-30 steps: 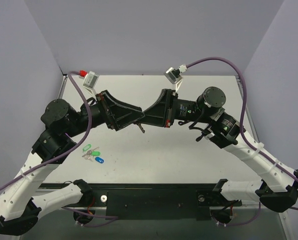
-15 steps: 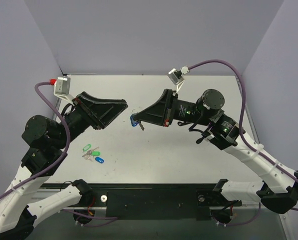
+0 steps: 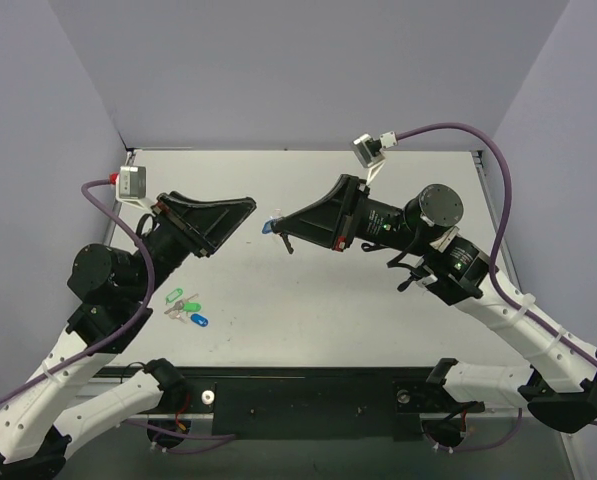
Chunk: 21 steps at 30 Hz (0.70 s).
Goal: Remove the keys from the keyring
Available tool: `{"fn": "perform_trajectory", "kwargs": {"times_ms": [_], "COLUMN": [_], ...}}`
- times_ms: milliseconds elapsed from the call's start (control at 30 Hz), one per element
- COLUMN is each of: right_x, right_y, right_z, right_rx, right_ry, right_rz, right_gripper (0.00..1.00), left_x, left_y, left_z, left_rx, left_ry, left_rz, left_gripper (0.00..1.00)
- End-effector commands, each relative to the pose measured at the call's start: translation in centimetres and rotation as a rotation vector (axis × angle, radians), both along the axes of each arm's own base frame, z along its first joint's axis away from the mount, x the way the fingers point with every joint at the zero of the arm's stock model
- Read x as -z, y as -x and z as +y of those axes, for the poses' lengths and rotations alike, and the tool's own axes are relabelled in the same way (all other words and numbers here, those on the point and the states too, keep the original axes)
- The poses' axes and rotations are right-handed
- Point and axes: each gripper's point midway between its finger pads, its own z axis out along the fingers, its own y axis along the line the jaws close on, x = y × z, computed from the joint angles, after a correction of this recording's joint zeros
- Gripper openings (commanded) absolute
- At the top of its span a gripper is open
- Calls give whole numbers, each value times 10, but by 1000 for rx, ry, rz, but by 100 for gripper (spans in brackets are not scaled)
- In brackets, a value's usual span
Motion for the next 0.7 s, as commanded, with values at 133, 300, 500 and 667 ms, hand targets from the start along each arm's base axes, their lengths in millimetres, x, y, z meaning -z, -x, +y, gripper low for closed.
{"fn": "perform_trajectory", "kwargs": {"times_ms": [133,300,500,667], "right_x": [-25,-26,-28,-27], "right_y": [2,2,2,2], "right_z": [-2,-1,1,1], "right_rx": [2,-1,-11,-12], "right_ry": [-82,-81,-80,-78], "right_rz": [-67,-68,-67,-67], "right_gripper": [0,0,0,0], "left_x": [-22,-19,-14,-14], "left_y": [9,10,11,12], "left_z": [1,-7,-18,-19], "left_rx": [39,74,124,129], "left_ry": [68,59,28,23], "left_rz": [-65,-62,-52,-53], "left_gripper": [47,44,37,34]}}
